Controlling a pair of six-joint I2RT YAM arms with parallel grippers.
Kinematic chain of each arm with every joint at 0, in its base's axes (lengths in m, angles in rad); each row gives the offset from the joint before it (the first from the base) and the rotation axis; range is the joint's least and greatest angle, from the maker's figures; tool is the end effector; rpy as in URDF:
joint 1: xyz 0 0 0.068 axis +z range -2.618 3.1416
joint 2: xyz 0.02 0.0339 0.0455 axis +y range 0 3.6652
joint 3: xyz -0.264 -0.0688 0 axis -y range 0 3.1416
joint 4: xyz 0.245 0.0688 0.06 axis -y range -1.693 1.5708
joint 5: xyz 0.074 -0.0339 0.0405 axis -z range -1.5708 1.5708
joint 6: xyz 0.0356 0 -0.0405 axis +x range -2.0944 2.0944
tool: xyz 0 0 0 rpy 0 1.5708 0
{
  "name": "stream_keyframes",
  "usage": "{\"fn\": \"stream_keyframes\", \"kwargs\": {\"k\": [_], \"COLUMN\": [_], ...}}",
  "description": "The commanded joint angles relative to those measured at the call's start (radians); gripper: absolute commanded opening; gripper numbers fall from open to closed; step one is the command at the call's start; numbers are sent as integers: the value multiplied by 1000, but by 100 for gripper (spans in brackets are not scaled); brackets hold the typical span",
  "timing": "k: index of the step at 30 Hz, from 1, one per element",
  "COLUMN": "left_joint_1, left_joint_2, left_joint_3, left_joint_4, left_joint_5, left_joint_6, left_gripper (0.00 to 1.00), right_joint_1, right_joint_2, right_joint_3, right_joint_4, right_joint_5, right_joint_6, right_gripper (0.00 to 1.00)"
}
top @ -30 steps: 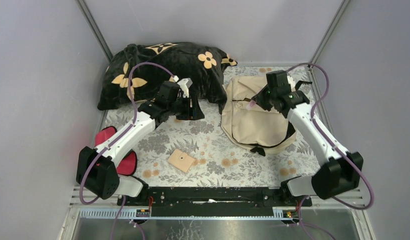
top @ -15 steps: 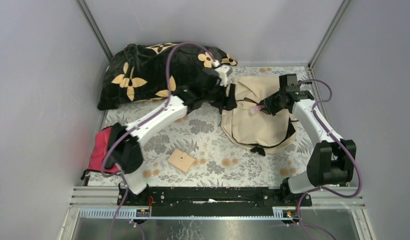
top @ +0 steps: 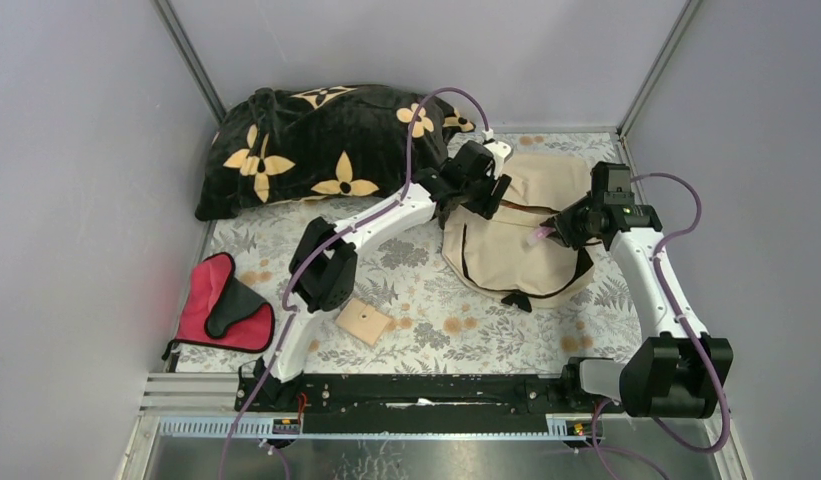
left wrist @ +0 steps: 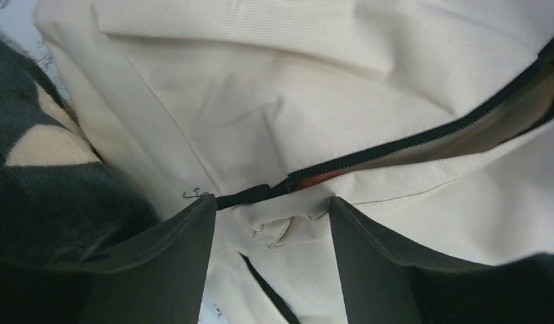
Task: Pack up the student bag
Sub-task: Place the stationery in the student bag.
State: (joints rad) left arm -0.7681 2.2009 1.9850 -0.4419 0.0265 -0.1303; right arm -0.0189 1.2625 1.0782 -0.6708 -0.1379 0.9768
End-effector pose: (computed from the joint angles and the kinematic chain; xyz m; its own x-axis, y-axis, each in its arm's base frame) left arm 0.3693 -0.3581 0.2659 -0.5282 0.3296 -0.7825 0.6465 0.7536 -0.1189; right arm 0.2635 -0.0001 0.2967 -0.4815 0.8301 -0.2813 0.5853 0.5434 0.6018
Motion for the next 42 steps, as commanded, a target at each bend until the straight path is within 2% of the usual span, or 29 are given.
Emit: {"fn": "stream_keyframes", "kwargs": {"k": [1,8,11,15,17,19,24,25,27,28,29,30,37,42], "left_joint_1": [0,0,0,1,0,0,1,0,0,0,0,0,0,0], "left_joint_2": [33,78,80,58,34,13,0,0,5,10,14,21,49,49], "left_joint_3": [57,78,80,75,58,43,54,54,54,56,58,62,78,85], "left_joint_4": [43,68,73,93,118,149,158,159,158,157,154,150,137,167], "left_joint_5": [-104,-72,-85,-121,-123,-118,-105,-104,-98,-95,-90,-85,-71,-70], "left_joint_6": [28,-7,-16,-38,-45,-51,-72,-77,-78,-77,-77,-76,-74,-89], "left_gripper": [68,59,45,18,9,5,6,12,42,54,61,64,62,54], "right_joint_1": [-10,-10,-10,-10,-10,-10,-10,-10,-10,-10,-10,-10,-10,-10], "right_joint_2": [-59,-74,-70,-60,-60,-60,-68,-71,-73,-74,-74,-74,-71,-71], "right_joint_3": [-12,-13,2,25,33,37,27,23,16,13,11,9,8,-5], "right_joint_4": [-76,-93,-75,-49,-46,-51,-65,-65,-65,-66,-65,-64,-60,-46], "right_joint_5": [45,33,-21,-88,-114,-133,-155,-154,-154,-155,-156,-158,-160,-173], "right_joint_6": [-61,-70,-75,-127,-160,-183,-229,-234,-237,-237,-237,-238,-237,-233], "right_gripper": [0,0,0,0,0,0,0,0,0,0,0,0,0,0]}}
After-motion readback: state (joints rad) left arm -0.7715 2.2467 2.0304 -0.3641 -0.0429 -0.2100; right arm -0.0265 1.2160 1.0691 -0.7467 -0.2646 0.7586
